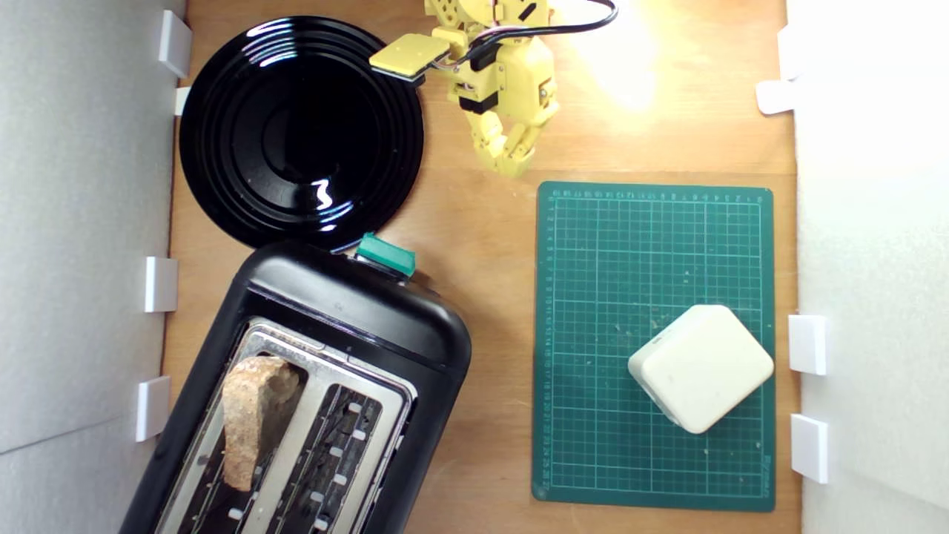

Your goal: Pick bread and place in toaster

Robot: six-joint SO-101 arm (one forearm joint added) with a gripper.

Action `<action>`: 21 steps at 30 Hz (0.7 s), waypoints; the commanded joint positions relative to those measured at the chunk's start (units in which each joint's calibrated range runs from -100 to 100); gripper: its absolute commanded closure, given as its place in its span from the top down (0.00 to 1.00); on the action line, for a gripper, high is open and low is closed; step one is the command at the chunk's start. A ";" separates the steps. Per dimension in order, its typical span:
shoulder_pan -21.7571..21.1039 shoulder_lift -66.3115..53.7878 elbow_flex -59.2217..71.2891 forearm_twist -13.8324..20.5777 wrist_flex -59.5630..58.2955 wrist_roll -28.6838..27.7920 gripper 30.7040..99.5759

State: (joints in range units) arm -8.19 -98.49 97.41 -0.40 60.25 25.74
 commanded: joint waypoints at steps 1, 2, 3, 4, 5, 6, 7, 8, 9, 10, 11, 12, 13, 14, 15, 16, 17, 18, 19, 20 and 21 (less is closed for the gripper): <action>0.46 -0.51 0.59 0.67 -0.19 -0.66 0.00; 0.46 -0.51 0.59 0.67 -0.19 -0.66 0.00; 0.46 -0.51 0.59 0.76 -0.19 -0.66 0.00; 0.38 -0.51 0.59 0.76 -0.19 -0.66 0.00; 0.38 -0.51 0.59 0.76 -0.19 -0.66 0.00; 0.38 -0.51 0.59 0.85 -0.19 -0.66 0.00; 0.38 -0.51 0.59 0.94 -0.19 -0.66 0.00; 0.38 -0.43 0.59 0.94 -0.19 -0.50 0.00; 0.38 -0.43 0.59 0.94 -0.19 -0.50 0.01; 0.38 -0.43 0.59 0.94 -0.19 -0.50 0.01; 0.38 -0.43 0.59 0.94 -0.19 -0.61 0.01; 0.30 -0.43 0.50 0.94 -0.19 -0.66 0.01; 0.30 -0.43 0.50 0.94 -0.19 -0.66 0.01; 0.30 -0.43 0.50 1.03 -0.19 -0.66 0.01; 0.30 -0.35 0.50 1.03 -0.19 -0.66 0.01; 0.30 -0.35 0.50 1.03 -0.19 -0.66 0.01; 0.30 -0.35 0.50 1.03 -0.19 -0.45 0.01; 0.30 -0.35 0.50 1.03 -0.19 -0.45 0.00; 0.13 -0.35 0.50 1.03 -0.19 -0.66 0.00; -0.27 -0.35 0.50 1.03 -0.19 -0.66 0.00; -0.27 -0.35 0.50 1.03 -0.19 -0.66 0.00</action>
State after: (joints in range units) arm -8.19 -98.49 97.60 0.04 60.25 25.28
